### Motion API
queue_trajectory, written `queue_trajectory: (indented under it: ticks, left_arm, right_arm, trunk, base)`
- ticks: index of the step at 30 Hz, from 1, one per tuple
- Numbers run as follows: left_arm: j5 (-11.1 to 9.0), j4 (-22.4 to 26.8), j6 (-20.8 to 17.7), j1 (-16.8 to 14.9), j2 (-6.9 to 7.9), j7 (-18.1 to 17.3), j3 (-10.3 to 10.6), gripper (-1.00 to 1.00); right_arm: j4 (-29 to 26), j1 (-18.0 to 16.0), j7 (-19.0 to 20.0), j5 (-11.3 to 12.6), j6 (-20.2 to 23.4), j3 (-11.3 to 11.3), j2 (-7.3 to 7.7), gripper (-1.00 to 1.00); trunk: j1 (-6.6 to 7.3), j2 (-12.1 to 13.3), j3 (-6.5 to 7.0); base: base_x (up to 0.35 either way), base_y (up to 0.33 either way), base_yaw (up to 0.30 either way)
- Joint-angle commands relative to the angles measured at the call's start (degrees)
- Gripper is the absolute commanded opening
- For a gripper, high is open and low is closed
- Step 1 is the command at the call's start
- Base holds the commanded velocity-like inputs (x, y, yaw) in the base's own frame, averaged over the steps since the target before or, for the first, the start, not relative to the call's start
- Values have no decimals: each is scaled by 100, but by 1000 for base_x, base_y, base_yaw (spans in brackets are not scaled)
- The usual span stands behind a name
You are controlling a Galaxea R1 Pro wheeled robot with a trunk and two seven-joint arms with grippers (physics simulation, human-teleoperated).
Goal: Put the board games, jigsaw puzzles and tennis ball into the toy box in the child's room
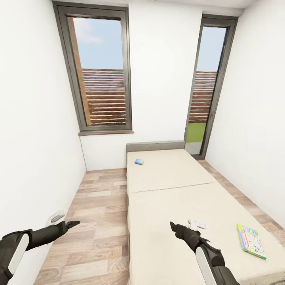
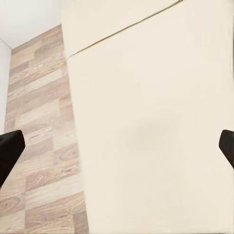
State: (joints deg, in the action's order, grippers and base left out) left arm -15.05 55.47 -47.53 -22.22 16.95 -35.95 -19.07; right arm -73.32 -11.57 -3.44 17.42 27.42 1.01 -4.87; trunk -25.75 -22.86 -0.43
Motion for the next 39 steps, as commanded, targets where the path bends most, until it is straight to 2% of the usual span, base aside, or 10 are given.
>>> queue_trajectory:
  ticks: [1,7,20,39]
  left_arm:
    - [-6,-1,-29,-1,1,-17,-9,100]
    - [-6,-1,-27,-1,1,-17,-9,100]
    - [-15,-1,-20,-1,2,-17,-9,100]
    - [-13,-1,-20,5,9,-17,-10,100]
  right_arm:
    - [-7,-3,-36,59,27,5,-5,100]
    - [-6,-3,-35,59,27,5,-8,100]
    - [1,-3,-36,61,27,5,-13,100]
    - [10,-3,-43,67,27,1,-19,100]
  trunk:
    - [-3,-6,1]
    - [-3,-6,32]
    - [-3,-6,96]
    - [-3,-6,188]
  base:
    - [28,282,-246]
    - [76,203,-248]
    - [23,42,-251]
    - [46,126,-252]
